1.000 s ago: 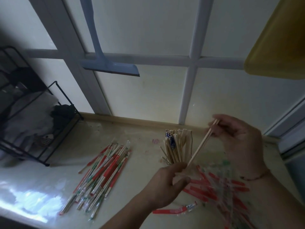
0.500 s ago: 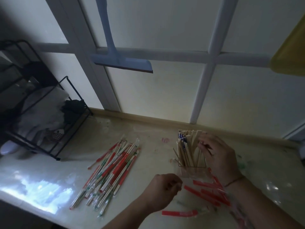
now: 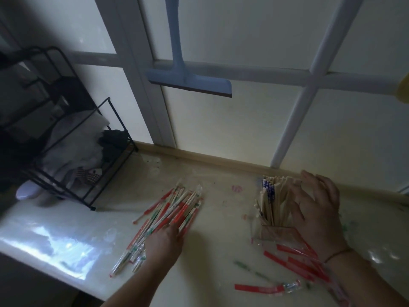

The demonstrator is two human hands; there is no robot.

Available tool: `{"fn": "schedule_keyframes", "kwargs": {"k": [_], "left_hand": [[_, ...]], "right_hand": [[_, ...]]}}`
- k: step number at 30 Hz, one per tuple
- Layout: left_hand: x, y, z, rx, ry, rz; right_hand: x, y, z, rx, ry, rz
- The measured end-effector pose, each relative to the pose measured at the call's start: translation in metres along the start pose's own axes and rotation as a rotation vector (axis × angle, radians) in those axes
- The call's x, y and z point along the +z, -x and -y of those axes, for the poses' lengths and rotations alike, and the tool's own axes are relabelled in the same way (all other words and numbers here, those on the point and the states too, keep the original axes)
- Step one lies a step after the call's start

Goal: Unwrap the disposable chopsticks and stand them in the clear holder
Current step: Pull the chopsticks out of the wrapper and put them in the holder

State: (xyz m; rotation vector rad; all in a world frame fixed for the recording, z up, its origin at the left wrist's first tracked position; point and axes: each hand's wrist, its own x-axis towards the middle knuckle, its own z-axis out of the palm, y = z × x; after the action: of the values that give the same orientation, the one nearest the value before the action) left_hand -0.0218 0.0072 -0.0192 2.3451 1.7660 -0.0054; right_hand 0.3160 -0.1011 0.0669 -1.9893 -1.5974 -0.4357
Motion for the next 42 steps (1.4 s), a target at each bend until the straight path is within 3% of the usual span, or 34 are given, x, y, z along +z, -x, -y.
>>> {"fn": "schedule_keyframes", "kwargs": {"k": [4,10,12,15,18,22,24,27,29,31,32,34,36,42], "left_hand": [[0.001,-0.003,0.003,-0.011,-0.035,0.001],[0.005,-0.006,0.0,-0.031,-0.1,0.048],[0.002,-0.006,-0.002,0.002,-0.054,-0.016],[-0.006,-0.005,-0.005,0.192,0.076,-0.149],[-0.024,0.009,-0.021,0.474,0.173,-0.21],[-0.057,0.026,-0.048,0.755,0.203,-0.342],[-0.076,0.03,-0.06,0.844,0.179,-0.378],[-0.098,0.033,-0.072,0.928,0.105,-0.492],[-0.103,0.04,-0.079,0.846,0.243,-0.599],[-0.113,0.048,-0.09,0.625,0.702,-0.634],[-0.122,0.052,-0.097,0.439,0.982,-0.567],[-0.14,0.055,-0.108,0.098,1.444,-0.293],[-0.144,0.049,-0.115,-0.028,1.755,-0.063],[-0.158,0.05,-0.117,-0.05,1.758,0.009]], "right_hand": [[-0.008,-0.002,0.022,0.05,-0.056,-0.026],[-0.017,-0.005,0.054,-0.097,-0.124,-0.125],[-0.024,-0.006,0.068,-0.151,-0.145,-0.183],[-0.033,-0.006,0.088,-0.218,-0.173,-0.196],[-0.032,0.0,0.104,-0.337,-0.174,-0.03],[-0.026,0.02,0.114,-0.419,0.024,0.176],[-0.03,0.031,0.113,-0.383,0.048,0.237],[-0.041,0.048,0.103,-0.152,-0.001,0.3],[-0.051,0.054,0.103,0.191,-0.257,0.399],[-0.061,0.055,0.111,0.523,-0.678,0.542],[-0.064,0.055,0.113,0.623,-0.868,0.592],[-0.066,0.057,0.116,0.69,-1.008,0.655],[-0.067,0.06,0.12,0.748,-1.099,0.652],[-0.076,0.058,0.126,0.788,-1.074,0.713]]}}
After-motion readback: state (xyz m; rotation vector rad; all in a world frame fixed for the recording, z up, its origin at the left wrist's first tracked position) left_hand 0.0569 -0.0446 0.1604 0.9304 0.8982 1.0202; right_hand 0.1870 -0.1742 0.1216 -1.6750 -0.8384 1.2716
